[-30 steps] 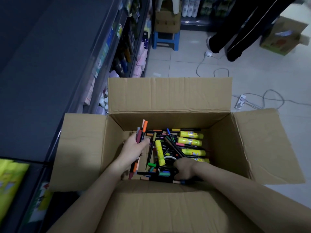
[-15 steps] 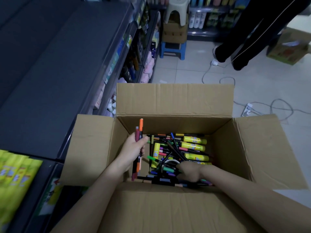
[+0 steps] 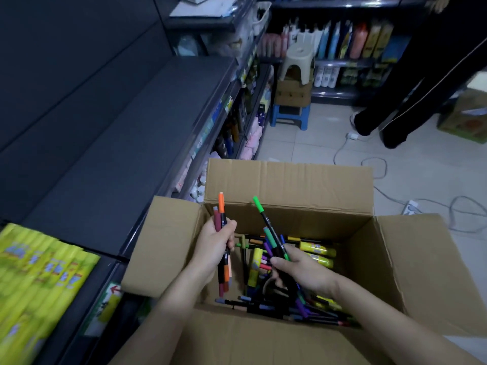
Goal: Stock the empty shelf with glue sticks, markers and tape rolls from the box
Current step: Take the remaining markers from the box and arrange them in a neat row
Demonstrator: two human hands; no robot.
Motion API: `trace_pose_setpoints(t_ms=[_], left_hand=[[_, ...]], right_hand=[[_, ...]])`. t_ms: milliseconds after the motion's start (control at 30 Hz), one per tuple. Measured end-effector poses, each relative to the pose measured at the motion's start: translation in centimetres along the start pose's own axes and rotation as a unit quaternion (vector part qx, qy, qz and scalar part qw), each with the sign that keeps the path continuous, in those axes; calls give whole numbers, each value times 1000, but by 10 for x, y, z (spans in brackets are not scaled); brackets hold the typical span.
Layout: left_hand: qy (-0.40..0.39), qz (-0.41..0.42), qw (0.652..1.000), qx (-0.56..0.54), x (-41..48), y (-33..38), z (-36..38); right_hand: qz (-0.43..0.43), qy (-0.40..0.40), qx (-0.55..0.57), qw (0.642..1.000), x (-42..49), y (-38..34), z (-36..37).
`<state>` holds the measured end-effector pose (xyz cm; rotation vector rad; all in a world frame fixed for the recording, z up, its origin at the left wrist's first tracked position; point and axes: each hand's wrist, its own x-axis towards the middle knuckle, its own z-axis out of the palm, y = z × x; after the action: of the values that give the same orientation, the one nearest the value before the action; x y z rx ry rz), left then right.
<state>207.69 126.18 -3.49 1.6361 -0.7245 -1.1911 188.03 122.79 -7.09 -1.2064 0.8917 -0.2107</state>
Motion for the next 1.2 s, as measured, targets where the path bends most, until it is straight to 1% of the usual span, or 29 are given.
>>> trace_pose_setpoints(t_ms=[100,267,433,567,633,733,833,967,1067,1200], left_hand=[[27,0,999,-21,-6,3,-3],[81,-23,994,-75,-15,5,-9],[115,-30,986,-119,-31,5,-10],[123,-32,982,-141,-41,3,-8],[132,-29,979,-155,-44,6,-7],[147,-12,974,-171,-50,13,-7],[154,13,971,-181,-56,21,-11],[173,42,964,-196,-64,31,-24],[183,59,960,-204,-71,37,-40],[185,74,955,-218,-92,44,-69]], right_hand=[[-23,8,27,999,2,-7,5],[-27,5,154,988,3,-16,10],[27,-33,249,968,3,-12,15],[48,-46,272,960,-2,-2,19],[45,-60,267,961,-4,-6,20],[30,-89,228,969,-7,-22,25],[-6,-115,191,975,-10,-44,33],[-45,-127,155,979,-13,-68,47],[-71,-120,128,982,-12,-81,62],[-93,-78,76,990,-5,-97,95]])
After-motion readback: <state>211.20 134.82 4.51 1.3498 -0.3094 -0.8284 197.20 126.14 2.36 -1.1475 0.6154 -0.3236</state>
